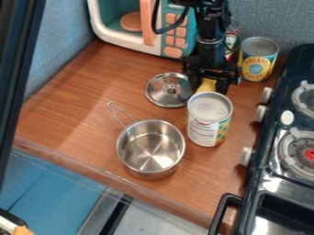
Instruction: Take the yellow object and move it to the left of the silver cap
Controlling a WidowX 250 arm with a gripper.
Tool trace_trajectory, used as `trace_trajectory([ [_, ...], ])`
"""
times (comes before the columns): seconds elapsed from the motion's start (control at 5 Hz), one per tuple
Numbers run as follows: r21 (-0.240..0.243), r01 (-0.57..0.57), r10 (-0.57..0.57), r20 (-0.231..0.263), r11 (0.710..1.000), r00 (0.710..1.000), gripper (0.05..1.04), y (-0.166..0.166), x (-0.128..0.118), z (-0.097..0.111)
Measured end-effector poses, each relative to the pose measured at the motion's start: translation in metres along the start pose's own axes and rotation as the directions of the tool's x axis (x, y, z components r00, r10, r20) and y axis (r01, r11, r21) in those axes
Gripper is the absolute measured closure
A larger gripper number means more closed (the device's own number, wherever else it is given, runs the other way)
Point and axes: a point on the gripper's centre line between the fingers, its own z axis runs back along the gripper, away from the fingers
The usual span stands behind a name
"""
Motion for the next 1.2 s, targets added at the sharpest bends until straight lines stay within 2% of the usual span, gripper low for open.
trace_trajectory([
  [0.2, -0.009, 0.016, -0.016, 0.017, 1.0, 1.0, 0.432, -0.003, 0.007, 0.007],
  [0.4, -0.029, 0.02, -0.018, 0.062, 0.999, 0.998, 0.432, 0.005, 0.016, 0.032],
  [0.6, -0.023, 0.029, -0.025, 0.154, 0.999, 0.988, 0.432, 0.031, 0.022, 0.078],
  [0.8, -0.034, 0.032, -0.026, 0.161, 0.999, 0.987, 0.433, 0.061, 0.005, 0.097],
  [1.0, -0.014, 0.029, -0.026, 0.172, 0.999, 0.985, 0.433, 0.101, -0.017, 0.11],
  [1.2, 0.004, 0.056, -0.056, 0.149, 0.998, 0.987, 0.432, 0.132, -0.043, 0.101],
])
